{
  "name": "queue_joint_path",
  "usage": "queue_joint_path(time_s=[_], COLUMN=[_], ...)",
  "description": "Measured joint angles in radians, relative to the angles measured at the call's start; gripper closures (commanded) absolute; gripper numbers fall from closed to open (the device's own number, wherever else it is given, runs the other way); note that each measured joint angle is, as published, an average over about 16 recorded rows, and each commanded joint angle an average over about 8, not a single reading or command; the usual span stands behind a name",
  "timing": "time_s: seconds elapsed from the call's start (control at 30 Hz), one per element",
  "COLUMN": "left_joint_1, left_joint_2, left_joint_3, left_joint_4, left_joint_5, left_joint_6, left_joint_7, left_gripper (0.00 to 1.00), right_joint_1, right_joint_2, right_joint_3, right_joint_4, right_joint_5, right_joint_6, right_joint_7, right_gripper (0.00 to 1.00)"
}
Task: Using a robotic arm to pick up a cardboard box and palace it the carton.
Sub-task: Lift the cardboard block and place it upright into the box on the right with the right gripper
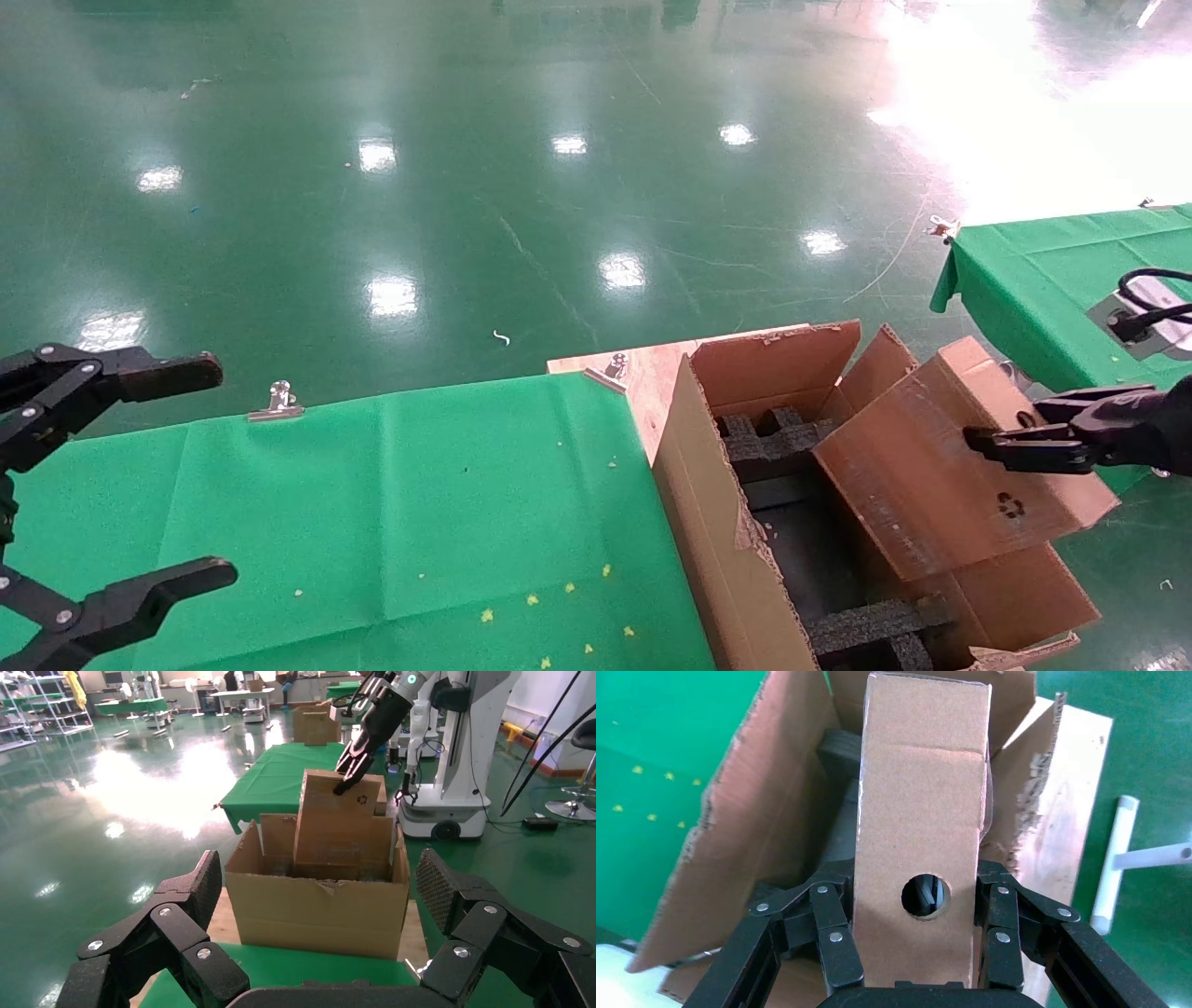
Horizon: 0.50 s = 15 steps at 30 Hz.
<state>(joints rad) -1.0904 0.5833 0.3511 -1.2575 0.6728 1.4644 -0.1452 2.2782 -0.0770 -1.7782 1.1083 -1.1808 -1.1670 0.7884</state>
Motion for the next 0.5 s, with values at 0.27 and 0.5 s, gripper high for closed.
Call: queue_joint_path(time_s=[0.27, 0.5], left_joint_1=[0.000, 0.000], left_joint_2=[0.000, 0.000], left_joint_3=[0.000, 0.000], left_joint_4=[0.000, 0.000], left_joint_5=[0.000, 0.000], left_joint_6=[0.000, 0.000], left_joint_7=[0.000, 0.000], left_gripper=[0.00, 0.00], right_joint_1=[-0.052, -0.092], right_joint_2=[-0.025, -0.050], right_joint_3=[-0.041, -0.076], right_joint_4=[0.035, 0.073], right_joint_5=[-0.029, -0.096], right_joint_6=[0.121, 0.234], right_joint_7=[0.095, 0.202], right_gripper=[1.00, 1.00])
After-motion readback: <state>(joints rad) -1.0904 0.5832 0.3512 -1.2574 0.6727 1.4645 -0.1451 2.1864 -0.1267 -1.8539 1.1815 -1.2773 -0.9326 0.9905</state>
